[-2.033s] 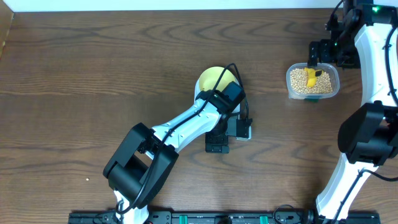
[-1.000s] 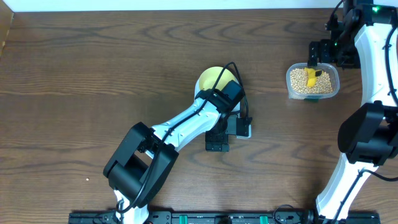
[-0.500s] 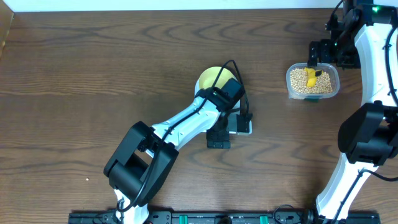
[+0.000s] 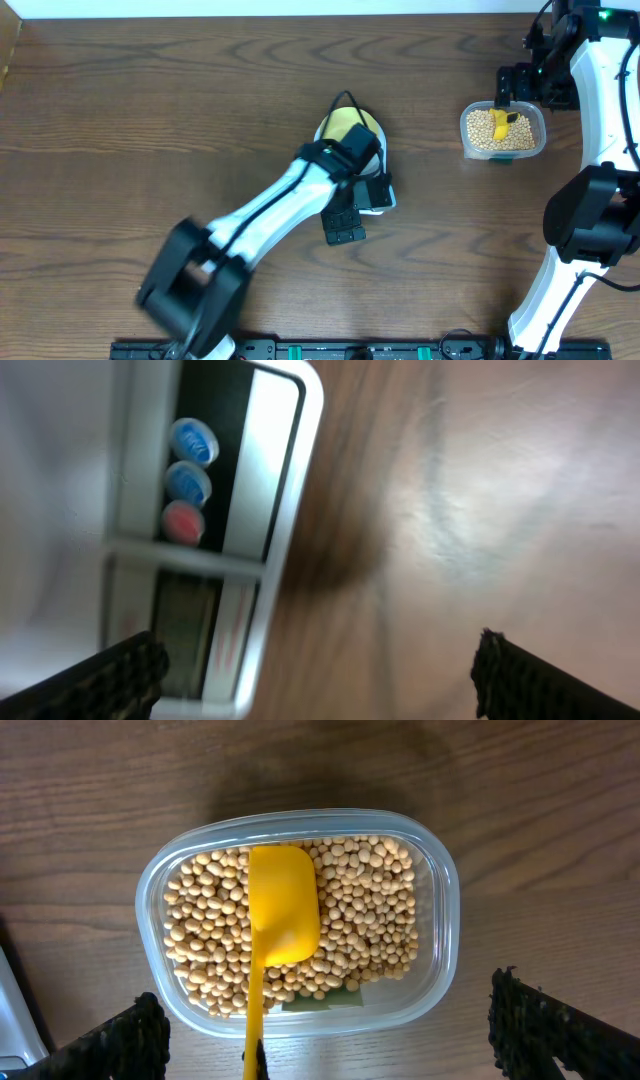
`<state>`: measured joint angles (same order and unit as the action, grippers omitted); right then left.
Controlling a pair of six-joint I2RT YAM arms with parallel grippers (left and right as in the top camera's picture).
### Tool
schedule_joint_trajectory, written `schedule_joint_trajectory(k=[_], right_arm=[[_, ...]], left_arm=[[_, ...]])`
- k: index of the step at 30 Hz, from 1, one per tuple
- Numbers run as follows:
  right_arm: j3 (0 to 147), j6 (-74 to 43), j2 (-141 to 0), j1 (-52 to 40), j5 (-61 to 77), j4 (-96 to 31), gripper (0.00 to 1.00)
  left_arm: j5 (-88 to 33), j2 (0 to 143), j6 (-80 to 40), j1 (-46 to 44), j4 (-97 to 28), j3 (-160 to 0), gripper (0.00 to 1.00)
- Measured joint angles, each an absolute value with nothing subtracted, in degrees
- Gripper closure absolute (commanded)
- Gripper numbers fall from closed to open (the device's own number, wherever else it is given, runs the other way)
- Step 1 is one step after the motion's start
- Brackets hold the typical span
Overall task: Scoop item into bowl and weigh 50g on scale
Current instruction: 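Pull the left gripper back to the left of the scale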
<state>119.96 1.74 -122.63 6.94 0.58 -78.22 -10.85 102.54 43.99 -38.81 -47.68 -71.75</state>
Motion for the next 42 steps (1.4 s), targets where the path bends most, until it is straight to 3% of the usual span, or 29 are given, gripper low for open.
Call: schedule_joint_trajectory(k=[8, 20, 42], right_arm=[[120.0, 1.7, -122.6, 6.9, 0.6, -78.2, 0.01], [120.0, 1.7, -122.6, 6.9, 0.6, -78.2, 0.01], [120.0, 1.7, -122.6, 6.9, 0.6, -78.2, 0.01]], left_arm=[[-12.3, 88.9, 35.8, -33.2, -52.0, -71.8, 0.02], [-14.6, 91.5, 26.8, -12.7, -48.6, -71.7, 0.02], [-16.4, 109.1, 25.5, -7.1, -35.4, -68.6, 0.02]])
